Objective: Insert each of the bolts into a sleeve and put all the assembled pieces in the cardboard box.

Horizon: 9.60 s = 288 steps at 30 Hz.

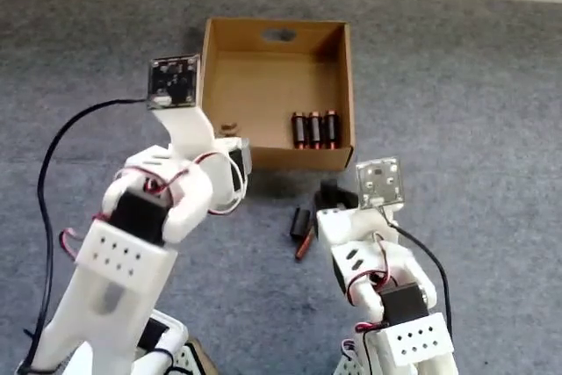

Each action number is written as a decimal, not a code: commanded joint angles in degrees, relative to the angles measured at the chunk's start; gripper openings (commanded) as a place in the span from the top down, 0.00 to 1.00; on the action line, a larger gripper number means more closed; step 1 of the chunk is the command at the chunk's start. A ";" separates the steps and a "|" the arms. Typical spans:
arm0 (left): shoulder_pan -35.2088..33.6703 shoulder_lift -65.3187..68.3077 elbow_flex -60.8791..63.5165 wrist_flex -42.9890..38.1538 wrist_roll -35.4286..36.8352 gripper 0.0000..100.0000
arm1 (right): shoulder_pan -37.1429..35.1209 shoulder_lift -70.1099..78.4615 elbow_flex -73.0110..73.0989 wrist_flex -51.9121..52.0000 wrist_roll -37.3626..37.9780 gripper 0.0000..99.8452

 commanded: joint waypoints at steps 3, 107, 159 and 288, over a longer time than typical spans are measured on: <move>0.84 -7.78 5.05 -15.12 -0.26 0.99 | -0.40 -0.84 2.42 -19.12 -0.26 0.99; 17.63 3.82 2.51 -24.53 -9.14 0.99 | -4.44 -20.18 6.37 -14.55 0.00 0.99; -29.67 3.82 8.66 16.18 -20.13 0.99 | -1.54 -18.68 -7.60 -11.47 -0.09 0.99; -30.20 3.82 35.30 -14.42 -19.87 0.99 | -11.30 64.92 -33.71 4.79 -6.42 0.84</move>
